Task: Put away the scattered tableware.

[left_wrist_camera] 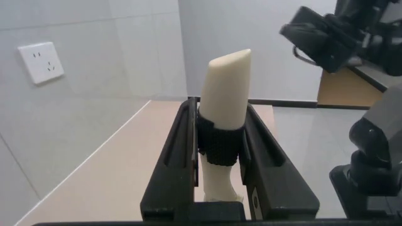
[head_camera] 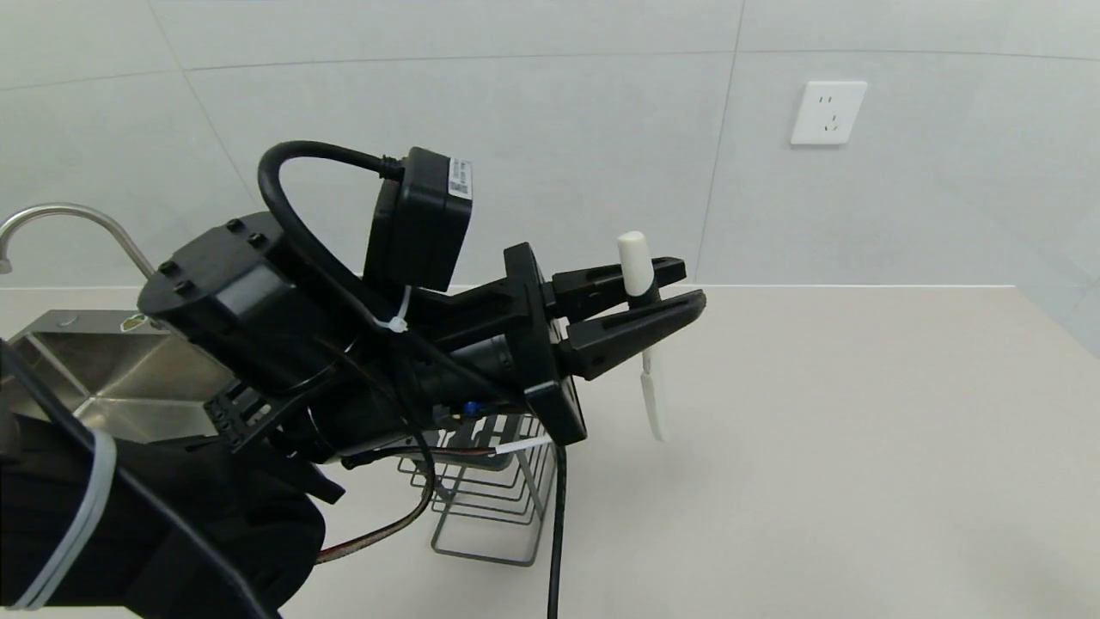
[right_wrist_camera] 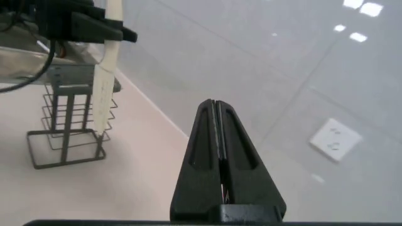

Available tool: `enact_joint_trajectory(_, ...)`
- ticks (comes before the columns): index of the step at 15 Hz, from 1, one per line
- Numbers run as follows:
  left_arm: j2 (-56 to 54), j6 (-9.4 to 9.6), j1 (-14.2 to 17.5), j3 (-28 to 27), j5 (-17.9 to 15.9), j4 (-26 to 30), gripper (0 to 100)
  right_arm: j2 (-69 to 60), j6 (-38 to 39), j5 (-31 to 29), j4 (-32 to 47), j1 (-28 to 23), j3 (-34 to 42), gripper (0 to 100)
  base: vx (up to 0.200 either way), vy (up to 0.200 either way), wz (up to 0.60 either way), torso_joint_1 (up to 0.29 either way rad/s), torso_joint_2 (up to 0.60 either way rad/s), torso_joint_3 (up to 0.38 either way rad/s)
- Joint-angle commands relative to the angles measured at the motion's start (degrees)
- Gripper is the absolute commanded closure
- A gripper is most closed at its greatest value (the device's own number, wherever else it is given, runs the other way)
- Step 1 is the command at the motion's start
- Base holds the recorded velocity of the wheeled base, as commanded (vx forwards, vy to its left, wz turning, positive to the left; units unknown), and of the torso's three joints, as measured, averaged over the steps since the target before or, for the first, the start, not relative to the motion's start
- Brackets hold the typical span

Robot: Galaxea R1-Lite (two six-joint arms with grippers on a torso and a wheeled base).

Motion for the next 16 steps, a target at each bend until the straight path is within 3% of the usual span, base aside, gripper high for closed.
enact_joint_trajectory(1, -1.07, 0.01, 0.01, 0.0, 0.0, 0.01, 100, -19.54, 0.12, 0.0, 9.36, -3.92, 3.45, 100, 0.0, 0.0, 0.0, 0.0, 0.0, 0.0)
enact_joint_trajectory(3, -1.42, 0.01, 0.1, 0.17, 0.17, 0.1, 100, -27.97, 0.38, -1.67, 24.48, -4.1, 5.47, 100, 0.0, 0.0, 0.0, 0.0, 0.0, 0.0)
enact_joint_trajectory(4, -2.39, 0.01, 0.54, 0.7, 1.05, 0.1, 100, -32.63, 1.96, -9.23, 34.15, -6.56, 5.47, 100, 0.0, 0.0, 0.0, 0.0, 0.0, 0.0)
enact_joint_trajectory(5, -3.09, 0.01, 0.89, 1.58, 1.84, 0.19, 100, -37.46, 6.01, -20.74, 45.4, -8.41, 5.47, 100, 0.0, 0.0, 0.0, 0.0, 0.0, 0.0)
enact_joint_trajectory(6, -3.62, 0.01, 1.33, 2.46, 1.84, 0.19, 100, -36.5, 8.47, -28.21, 51.11, -8.41, 5.47, 100, 0.0, 0.0, 0.0, 0.0, 0.0, 0.0)
enact_joint_trajectory(7, -4.76, 0.1, 1.68, 3.78, 1.84, 0.1, 100, -36.85, 11.1, -31.99, 53.22, -8.41, 5.47, 100, 0.0, 0.0, 0.0, 0.0, 0.0, 0.0)
enact_joint_trajectory(10, -8.28, 0.54, 5.55, 4.39, 1.84, 0.36, 100, -36.85, 11.63, -25.49, 64.56, -8.32, 5.47, 100, 0.0, 0.0, 0.0, 0.0, 0.0, 0.0)
enact_joint_trajectory(11, -9.07, 0.54, 6.78, 4.39, 1.84, 0.54, 100, -36.85, 11.63, -24.61, 65.52, -8.32, 5.47, 100, 0.0, 0.0, 0.0, 0.0, 0.0, 0.0)
enact_joint_trajectory(12, -10.21, 1.68, 9.24, 4.39, 1.76, 1.33, 100, -36.76, 11.9, -25.05, 65.7, -8.32, 5.47, 100, 0.0, 0.0, 0.0, 0.0, 0.0, 0.0)
enact_joint_trajectory(13, -10.65, 2.64, 10.65, 4.31, 1.76, 2.03, 100, -36.76, 11.98, -27.07, 65.88, -8.32, 5.47, 100, 0.0, 0.0, 0.0, 0.0, 0.0, 0.0)
enact_joint_trajectory(14, -11.53, 4.31, 11.88, 3.69, 1.58, 3.09, 100, -36.76, 12.77, -36.12, 67.63, -8.41, 5.47, 100, 0.0, 0.0, 0.0, 0.0, 0.0, 0.0)
enact_joint_trajectory(16, -12.85, 4.49, 11.88, 2.99, 0.96, 3.61, 100, -36.76, 13.13, -36.39, 67.54, -8.41, 5.47, 100, 0.0, 0.0, 0.0, 0.0, 0.0, 0.0)
